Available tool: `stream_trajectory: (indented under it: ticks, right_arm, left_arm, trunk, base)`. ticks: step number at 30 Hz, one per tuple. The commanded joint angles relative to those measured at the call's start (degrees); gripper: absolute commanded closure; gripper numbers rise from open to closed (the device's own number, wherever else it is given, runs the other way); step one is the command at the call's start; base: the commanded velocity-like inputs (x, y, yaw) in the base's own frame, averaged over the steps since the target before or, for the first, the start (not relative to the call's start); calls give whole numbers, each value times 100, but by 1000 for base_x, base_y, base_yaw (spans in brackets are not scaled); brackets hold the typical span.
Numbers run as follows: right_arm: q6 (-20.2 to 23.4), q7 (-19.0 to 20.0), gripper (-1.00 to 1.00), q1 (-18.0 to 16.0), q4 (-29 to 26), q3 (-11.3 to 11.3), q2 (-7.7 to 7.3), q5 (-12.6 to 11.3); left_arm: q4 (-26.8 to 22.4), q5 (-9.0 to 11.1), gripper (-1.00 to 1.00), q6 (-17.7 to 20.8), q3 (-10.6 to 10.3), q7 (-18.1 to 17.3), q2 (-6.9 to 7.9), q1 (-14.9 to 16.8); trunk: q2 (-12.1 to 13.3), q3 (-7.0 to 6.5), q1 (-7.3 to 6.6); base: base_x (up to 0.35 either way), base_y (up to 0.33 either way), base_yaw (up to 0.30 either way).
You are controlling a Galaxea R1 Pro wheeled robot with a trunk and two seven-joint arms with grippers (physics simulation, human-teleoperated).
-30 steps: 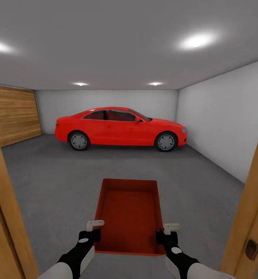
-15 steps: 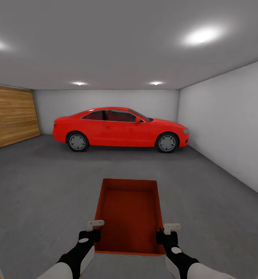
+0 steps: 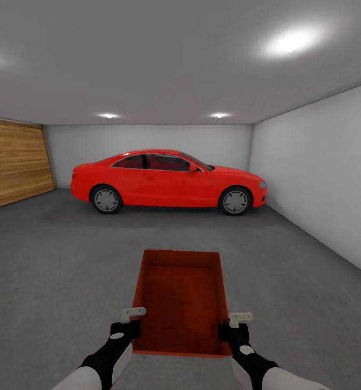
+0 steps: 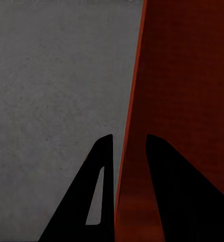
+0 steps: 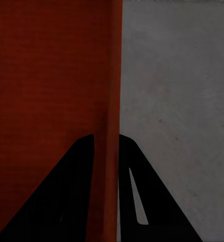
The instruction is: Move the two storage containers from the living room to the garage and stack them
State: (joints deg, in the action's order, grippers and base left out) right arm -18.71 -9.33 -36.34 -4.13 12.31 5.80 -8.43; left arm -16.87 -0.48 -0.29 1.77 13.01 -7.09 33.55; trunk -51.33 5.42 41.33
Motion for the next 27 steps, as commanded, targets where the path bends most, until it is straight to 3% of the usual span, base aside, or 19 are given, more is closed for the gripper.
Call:
stream_trajectory:
  ticks: [1,27]
  right_arm:
    - [-10,0,100,0,8,-246,0,-53]
    - [-10,0,100,-2,8,-246,0,-56]
  left_arm:
    - [-132,-102,100,-322,315,53,167,9]
    - [-132,-102,100,-322,315,55,172,6]
  trunk:
    - [-7,10,4]
    - [-7,10,4]
  base:
    - [321,0,0]
    - [321,0,0]
